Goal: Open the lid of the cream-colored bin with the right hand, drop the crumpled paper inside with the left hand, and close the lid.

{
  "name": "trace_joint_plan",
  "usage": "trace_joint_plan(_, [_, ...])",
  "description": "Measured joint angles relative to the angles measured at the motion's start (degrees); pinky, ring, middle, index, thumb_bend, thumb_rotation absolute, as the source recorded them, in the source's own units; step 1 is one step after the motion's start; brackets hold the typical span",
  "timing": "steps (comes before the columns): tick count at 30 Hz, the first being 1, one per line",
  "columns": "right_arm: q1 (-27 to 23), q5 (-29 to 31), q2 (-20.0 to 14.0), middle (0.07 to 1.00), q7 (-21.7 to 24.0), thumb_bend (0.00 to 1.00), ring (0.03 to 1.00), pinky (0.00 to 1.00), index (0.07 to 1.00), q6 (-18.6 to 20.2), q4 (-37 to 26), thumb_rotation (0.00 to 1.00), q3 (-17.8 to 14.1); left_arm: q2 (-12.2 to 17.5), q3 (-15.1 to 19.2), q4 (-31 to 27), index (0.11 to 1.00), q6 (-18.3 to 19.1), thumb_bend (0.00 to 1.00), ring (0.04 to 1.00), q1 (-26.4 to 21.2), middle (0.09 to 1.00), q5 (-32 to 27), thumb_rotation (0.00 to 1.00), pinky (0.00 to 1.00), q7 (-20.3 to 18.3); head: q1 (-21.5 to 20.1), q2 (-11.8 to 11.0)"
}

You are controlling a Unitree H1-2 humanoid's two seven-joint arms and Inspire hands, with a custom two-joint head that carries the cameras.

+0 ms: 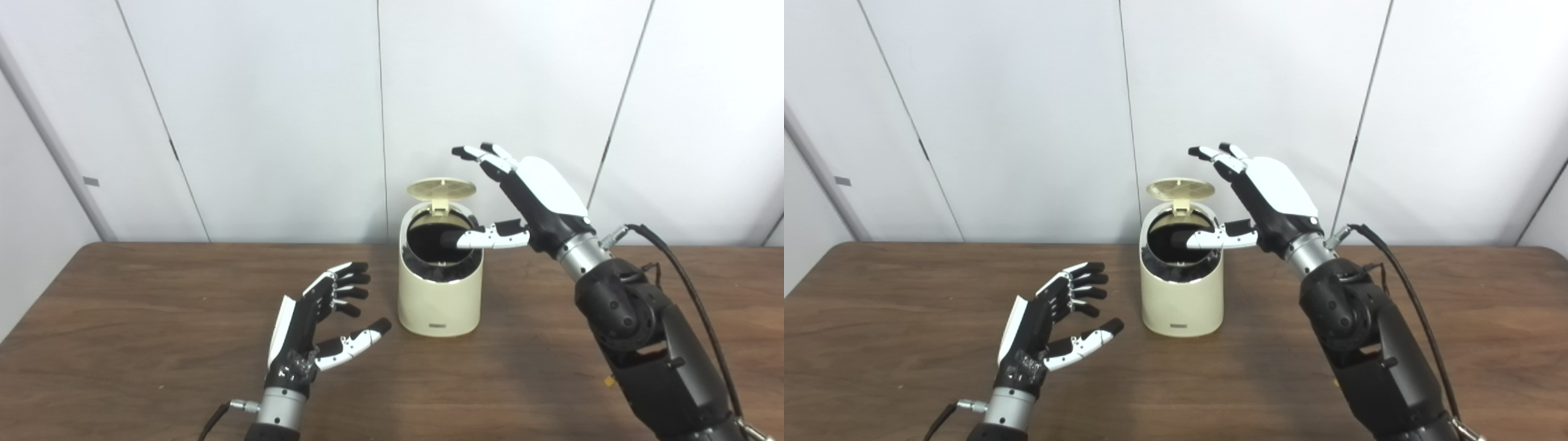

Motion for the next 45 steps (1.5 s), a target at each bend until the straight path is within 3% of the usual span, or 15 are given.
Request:
trace_joint_plan(7, [-0.57,-1.31,-1.38,0.859,0.70,0.79,0.987,0.86,0.836,-0.48,0.00,0.72,1.03,-0.19,-0.03,-0.02,0.760,0.43,0.72,0.677,0.00,0.733,0.15,0.12,0.57,-0.01,0.26,0.18])
trace_joint_plan(14, [-0.57,-1.40,-1.41,0.836,1.31,0.75,0.980,0.83,0.809,-1.42,-0.05,0.63,1.64,-0.28,-0.17,-0.08,0.755,1.14,0.72,0.678,0.00,0.732,1.23,0.13,0.56,-0.04,0.44,0.35])
trace_joint_plan(19, [-0.56,-1.38,-1.41,0.810,1.66,0.75,0.967,0.82,0.783,-2.25,-0.17,0.62,1.70,-0.25,-0.10,-0.08,0.752,1.24,0.72,0.676,-0.01,0.732,1.24,0.13,0.56,-0.09,0.44,0.62])
trace_joint_plan(31, [0.35,-1.85,-1.46,0.777,2.66,0.76,0.953,0.93,0.750,-2.40,-1.91,0.64,1.68,-0.27,-0.19,-0.42,0.744,1.98,0.72,0.672,-0.02,0.727,1.53,0.13,0.56,-0.24,0.62,1.23])
trace_joint_plan(37, [1.07,-1.82,-1.60,0.739,2.88,0.74,0.908,0.86,0.716,-2.82,-2.45,0.62,1.62,-0.27,-0.22,-0.60,0.746,2.14,0.71,0.674,-0.02,0.727,1.66,0.13,0.56,-0.29,0.53,1.41])
trace_joint_plan(45, [2.72,-1.77,-2.02,0.730,3.97,0.72,0.901,0.92,0.709,-2.80,-4.34,0.62,1.63,-0.29,-0.22,-0.98,0.746,2.48,0.71,0.667,-0.02,0.724,1.74,0.14,0.55,-0.39,0.70,2.29])
